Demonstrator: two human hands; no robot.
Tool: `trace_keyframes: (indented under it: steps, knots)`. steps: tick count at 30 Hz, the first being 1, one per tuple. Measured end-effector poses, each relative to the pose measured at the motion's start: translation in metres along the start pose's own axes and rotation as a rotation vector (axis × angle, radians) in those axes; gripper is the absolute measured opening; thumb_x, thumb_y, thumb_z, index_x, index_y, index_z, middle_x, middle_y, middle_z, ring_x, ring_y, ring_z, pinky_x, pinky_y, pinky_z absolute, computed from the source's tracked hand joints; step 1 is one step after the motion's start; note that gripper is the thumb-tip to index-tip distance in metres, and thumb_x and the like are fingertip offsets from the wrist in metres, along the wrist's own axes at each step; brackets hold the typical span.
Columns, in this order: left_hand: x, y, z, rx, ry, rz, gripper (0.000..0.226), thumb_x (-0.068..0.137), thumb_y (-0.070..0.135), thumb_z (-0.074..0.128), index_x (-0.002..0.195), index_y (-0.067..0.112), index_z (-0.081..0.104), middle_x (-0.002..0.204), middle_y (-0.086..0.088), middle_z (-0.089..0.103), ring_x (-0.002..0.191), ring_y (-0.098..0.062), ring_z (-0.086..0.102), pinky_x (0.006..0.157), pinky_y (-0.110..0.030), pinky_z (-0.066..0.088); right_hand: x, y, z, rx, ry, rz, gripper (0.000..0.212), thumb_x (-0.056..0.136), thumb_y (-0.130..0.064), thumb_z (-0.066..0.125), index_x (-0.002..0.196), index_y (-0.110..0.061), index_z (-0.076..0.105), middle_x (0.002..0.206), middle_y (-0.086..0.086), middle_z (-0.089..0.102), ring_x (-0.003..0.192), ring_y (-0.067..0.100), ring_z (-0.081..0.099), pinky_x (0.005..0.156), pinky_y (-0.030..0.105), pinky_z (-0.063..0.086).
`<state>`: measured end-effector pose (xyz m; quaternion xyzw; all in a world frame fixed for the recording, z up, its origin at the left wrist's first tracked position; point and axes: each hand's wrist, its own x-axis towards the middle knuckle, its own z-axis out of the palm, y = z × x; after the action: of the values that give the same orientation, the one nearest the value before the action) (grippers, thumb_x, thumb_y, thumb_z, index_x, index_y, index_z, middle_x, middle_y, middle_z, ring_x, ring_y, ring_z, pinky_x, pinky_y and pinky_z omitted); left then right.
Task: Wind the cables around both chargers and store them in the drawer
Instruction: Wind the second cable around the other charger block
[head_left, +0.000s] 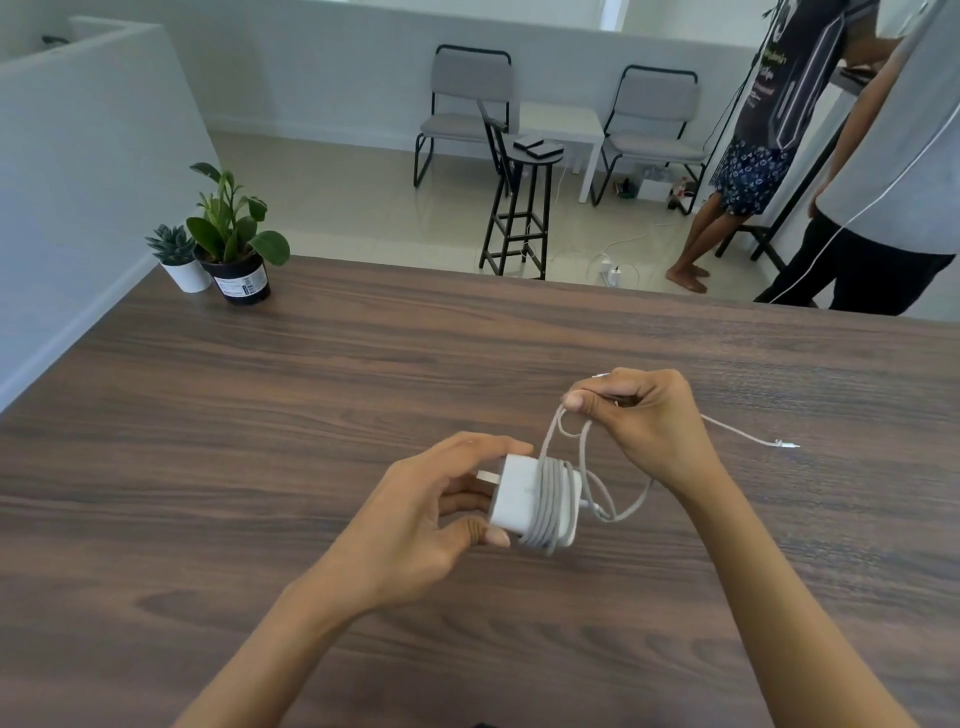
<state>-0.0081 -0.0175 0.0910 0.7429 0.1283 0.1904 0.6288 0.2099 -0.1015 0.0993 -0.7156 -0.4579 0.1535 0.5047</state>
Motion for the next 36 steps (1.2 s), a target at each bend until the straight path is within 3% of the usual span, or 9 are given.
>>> trace_keyframes:
  steps: [3, 7, 11, 15, 17, 19, 25, 33, 36]
  knots:
    - [-0.006, 0.006, -0.011, 0.006, -0.04, -0.03, 0.061, 0.07, -0.021, 0.067, 0.118, 0.015, 0.06, 0.115, 0.003, 0.06, 0.096, -0.021, 0.066, 0.081, -0.024, 0.053, -0.009, 0.0, -0.002, 0.047, -0.035, 0.027, 0.014, 0.067, -0.034, 0.072, 0.076, -0.023, 0.076, 0.075, 0.002, 0.075, 0.076, 0.012, 0.07, 0.074, 0.027, 0.056]
    - [-0.012, 0.013, -0.011, 0.052, -0.16, -0.082, 0.062, 0.068, -0.021, 0.068, 0.117, 0.017, 0.061, 0.113, 0.012, 0.059, 0.096, -0.017, 0.066, 0.082, -0.028, 0.055, -0.023, -0.004, -0.003, 0.033, -0.091, 0.039, 0.01, 0.063, -0.033, 0.073, 0.07, -0.026, 0.076, 0.071, -0.008, 0.074, 0.067, 0.0, 0.065, 0.065, 0.013, 0.048]
    - [-0.009, 0.013, -0.011, 0.117, -0.182, -0.088, 0.062, 0.069, -0.019, 0.067, 0.118, 0.018, 0.06, 0.114, 0.014, 0.058, 0.097, -0.016, 0.066, 0.082, -0.029, 0.056, -0.035, -0.001, -0.015, -0.157, -0.046, 0.008, 0.003, 0.063, -0.043, 0.073, 0.066, -0.042, 0.073, 0.064, -0.019, 0.068, 0.056, 0.007, 0.056, 0.058, 0.02, 0.042]
    - [-0.005, 0.012, -0.009, 0.149, -0.233, -0.097, 0.061, 0.07, -0.017, 0.068, 0.119, 0.017, 0.06, 0.117, 0.012, 0.058, 0.096, -0.014, 0.065, 0.082, -0.028, 0.055, -0.04, -0.003, -0.023, -0.3, 0.011, -0.06, 0.015, 0.067, -0.034, 0.078, 0.068, -0.046, 0.07, 0.058, -0.025, 0.059, 0.053, 0.005, 0.046, 0.052, 0.01, 0.031]
    - [-0.004, 0.012, -0.009, 0.161, -0.264, -0.101, 0.061, 0.07, -0.017, 0.068, 0.12, 0.018, 0.059, 0.118, 0.011, 0.058, 0.095, -0.015, 0.065, 0.082, -0.028, 0.055, -0.041, -0.003, -0.022, -0.337, 0.013, -0.054, 0.006, 0.066, -0.043, 0.075, 0.068, -0.046, 0.07, 0.06, -0.022, 0.058, 0.055, 0.008, 0.048, 0.052, 0.011, 0.031]
    - [-0.004, 0.014, -0.011, 0.188, -0.289, -0.103, 0.058, 0.072, -0.015, 0.069, 0.12, 0.017, 0.059, 0.118, 0.01, 0.059, 0.096, -0.016, 0.065, 0.083, -0.03, 0.055, -0.042, -0.001, -0.024, -0.392, -0.007, -0.063, 0.013, 0.064, -0.054, 0.069, 0.069, -0.043, 0.073, 0.063, -0.016, 0.058, 0.057, 0.009, 0.05, 0.053, 0.017, 0.033]
    - [-0.01, 0.014, -0.024, 0.23, -0.35, -0.134, 0.054, 0.075, -0.013, 0.068, 0.119, 0.017, 0.06, 0.115, 0.008, 0.061, 0.098, -0.016, 0.065, 0.083, -0.031, 0.055, -0.041, -0.001, -0.023, -0.548, -0.064, -0.08, 0.012, 0.065, -0.053, 0.074, 0.075, -0.048, 0.07, 0.058, -0.009, 0.057, 0.059, 0.007, 0.053, 0.055, 0.024, 0.034]
    - [-0.009, 0.018, -0.021, -0.046, -0.197, -0.11, 0.055, 0.074, -0.016, 0.068, 0.121, 0.011, 0.059, 0.118, -0.003, 0.061, 0.101, -0.027, 0.063, 0.083, -0.03, 0.054, -0.039, 0.008, 0.013, -0.22, 0.131, -0.034, 0.011, 0.066, -0.051, 0.069, 0.074, -0.044, 0.071, 0.053, -0.006, 0.056, 0.051, 0.006, 0.046, 0.055, 0.022, 0.036]
    - [-0.002, 0.021, -0.021, -0.078, -0.09, -0.028, 0.055, 0.072, -0.008, 0.072, 0.122, 0.012, 0.058, 0.12, -0.005, 0.062, 0.105, -0.024, 0.063, 0.086, -0.028, 0.052, -0.041, 0.013, 0.028, -0.101, 0.17, -0.008, 0.01, 0.07, -0.034, 0.077, 0.076, -0.041, 0.073, 0.055, 0.0, 0.06, 0.051, 0.003, 0.045, 0.054, 0.025, 0.038]
